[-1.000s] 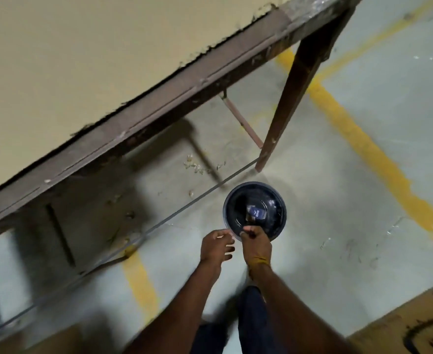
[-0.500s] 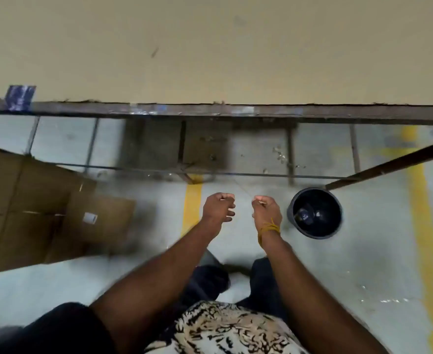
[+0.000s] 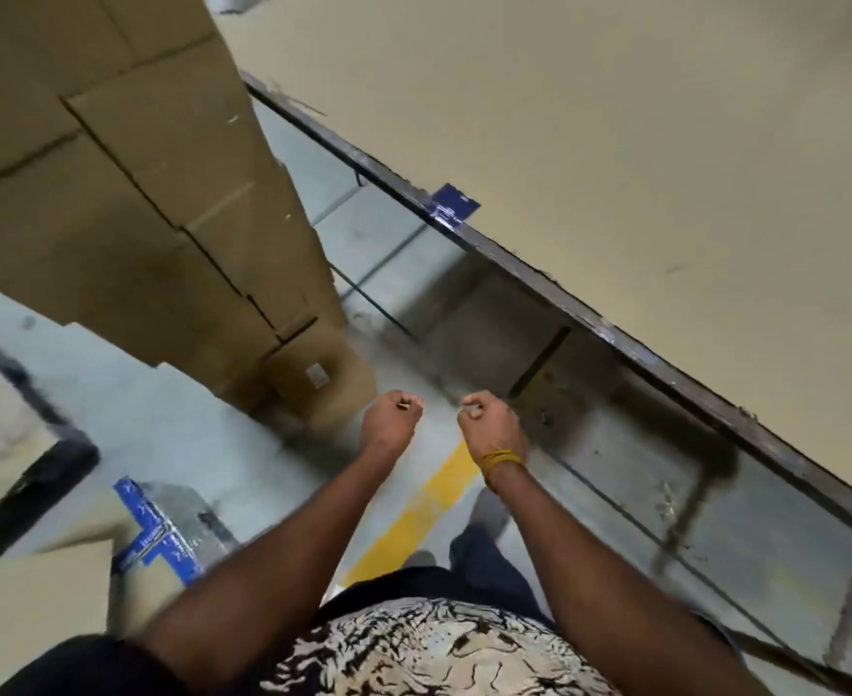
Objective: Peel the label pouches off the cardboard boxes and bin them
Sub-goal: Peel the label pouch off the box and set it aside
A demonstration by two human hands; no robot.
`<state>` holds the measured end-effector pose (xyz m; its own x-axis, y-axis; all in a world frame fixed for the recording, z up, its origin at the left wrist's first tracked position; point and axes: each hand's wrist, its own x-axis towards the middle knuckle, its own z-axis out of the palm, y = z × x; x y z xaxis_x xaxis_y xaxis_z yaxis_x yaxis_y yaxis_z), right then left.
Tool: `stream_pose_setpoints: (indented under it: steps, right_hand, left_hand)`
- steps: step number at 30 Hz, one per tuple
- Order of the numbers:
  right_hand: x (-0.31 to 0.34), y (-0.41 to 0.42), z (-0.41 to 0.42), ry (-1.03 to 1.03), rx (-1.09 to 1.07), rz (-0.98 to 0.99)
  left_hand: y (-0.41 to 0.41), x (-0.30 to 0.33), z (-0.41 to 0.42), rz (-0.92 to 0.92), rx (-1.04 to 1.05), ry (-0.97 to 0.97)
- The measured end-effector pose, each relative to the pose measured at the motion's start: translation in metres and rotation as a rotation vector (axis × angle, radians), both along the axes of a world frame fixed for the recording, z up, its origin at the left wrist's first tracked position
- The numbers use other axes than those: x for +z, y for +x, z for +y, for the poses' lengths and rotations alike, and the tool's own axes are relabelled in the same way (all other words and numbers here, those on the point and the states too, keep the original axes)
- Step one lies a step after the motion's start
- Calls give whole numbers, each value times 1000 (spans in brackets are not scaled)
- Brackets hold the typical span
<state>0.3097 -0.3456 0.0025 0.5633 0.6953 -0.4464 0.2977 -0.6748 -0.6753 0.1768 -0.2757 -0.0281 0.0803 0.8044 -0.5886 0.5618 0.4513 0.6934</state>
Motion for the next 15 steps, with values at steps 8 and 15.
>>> stream_pose_setpoints:
  steps: [8, 15]
  right_hand:
    - [-11, -33, 133, -2, 327, 14]
    - [-65, -49, 234, -61, 458, 69]
  left_hand:
    - [-51, -10, 92, 105, 195, 85]
    - [-72, -39, 160, 72, 423, 40]
